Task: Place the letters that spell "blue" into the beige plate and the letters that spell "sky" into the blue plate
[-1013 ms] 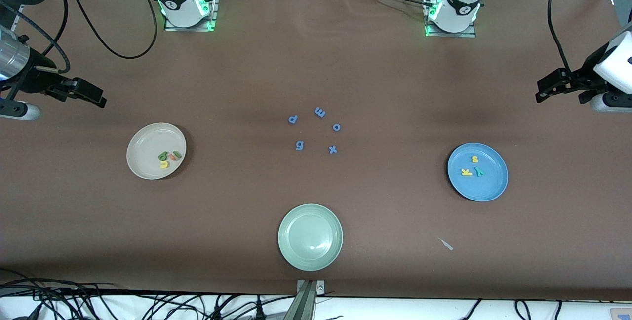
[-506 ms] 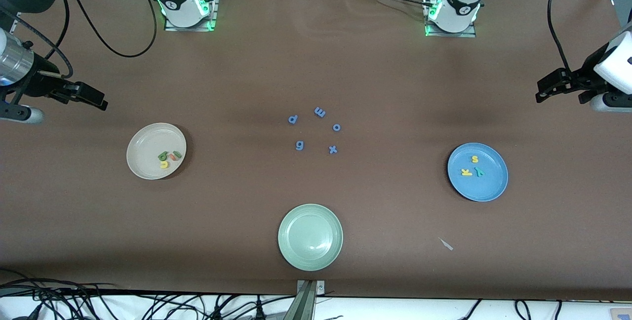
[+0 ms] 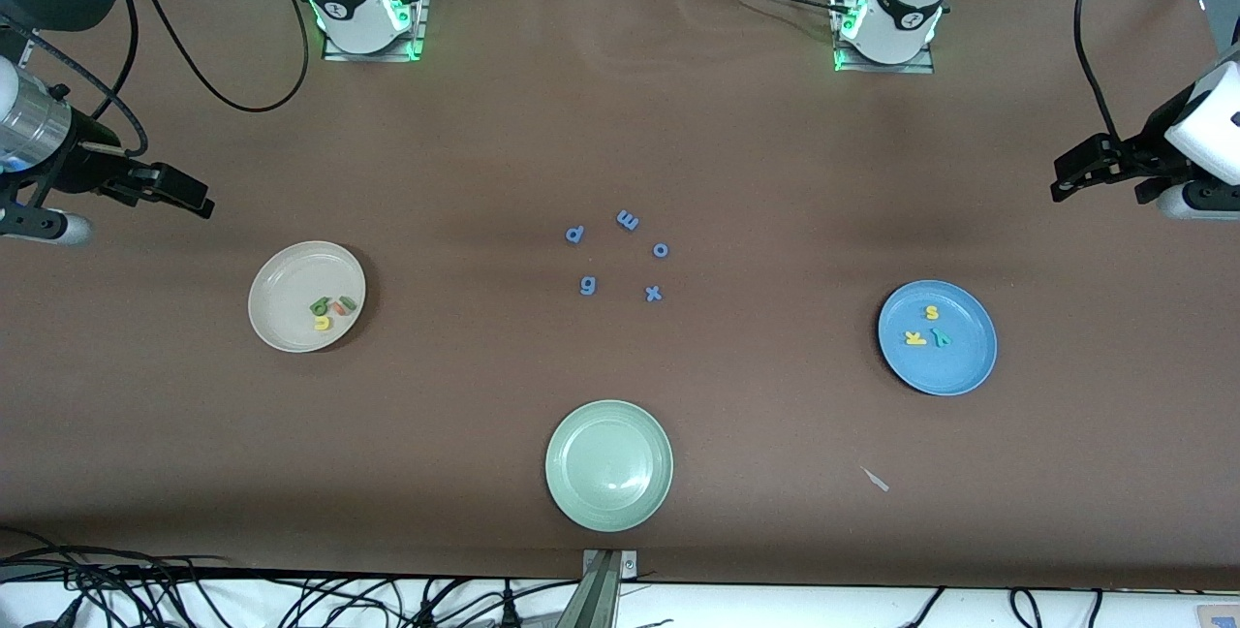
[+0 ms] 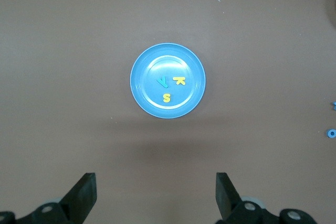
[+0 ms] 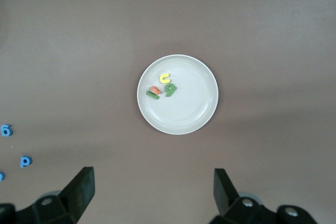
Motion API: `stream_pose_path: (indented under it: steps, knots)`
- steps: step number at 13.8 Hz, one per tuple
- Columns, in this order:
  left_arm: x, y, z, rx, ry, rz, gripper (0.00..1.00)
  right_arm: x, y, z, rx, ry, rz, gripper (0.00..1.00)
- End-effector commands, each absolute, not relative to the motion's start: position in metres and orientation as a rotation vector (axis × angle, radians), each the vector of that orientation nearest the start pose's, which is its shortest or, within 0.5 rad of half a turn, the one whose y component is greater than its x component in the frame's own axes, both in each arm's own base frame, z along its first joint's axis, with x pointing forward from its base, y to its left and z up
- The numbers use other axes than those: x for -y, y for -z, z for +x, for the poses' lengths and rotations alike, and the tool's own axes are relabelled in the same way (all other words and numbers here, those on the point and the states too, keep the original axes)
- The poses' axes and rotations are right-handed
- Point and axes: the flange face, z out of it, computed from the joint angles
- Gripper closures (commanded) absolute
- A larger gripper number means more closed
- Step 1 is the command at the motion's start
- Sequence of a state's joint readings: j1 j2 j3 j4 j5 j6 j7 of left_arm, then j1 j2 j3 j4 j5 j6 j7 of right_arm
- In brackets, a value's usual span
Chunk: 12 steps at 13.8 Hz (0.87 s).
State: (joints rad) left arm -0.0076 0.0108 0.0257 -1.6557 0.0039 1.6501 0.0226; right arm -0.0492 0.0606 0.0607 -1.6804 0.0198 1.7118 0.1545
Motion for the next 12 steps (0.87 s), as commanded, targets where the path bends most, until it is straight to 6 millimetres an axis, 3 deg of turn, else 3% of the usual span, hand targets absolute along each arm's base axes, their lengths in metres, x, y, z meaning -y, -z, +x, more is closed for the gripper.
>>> stream_pose_path:
  steps: [1,12]
  knots:
    - [-0.012,-0.590,0.566,-0.009,-0.015,-3.103,0.00,-0.003,-0.551,0.577,-0.112,-0.039,-3.135,0.00]
    - [-0.012,-0.591,0.566,-0.009,-0.013,-3.103,0.00,-0.006,-0.558,0.579,-0.080,-0.024,-3.134,0.00]
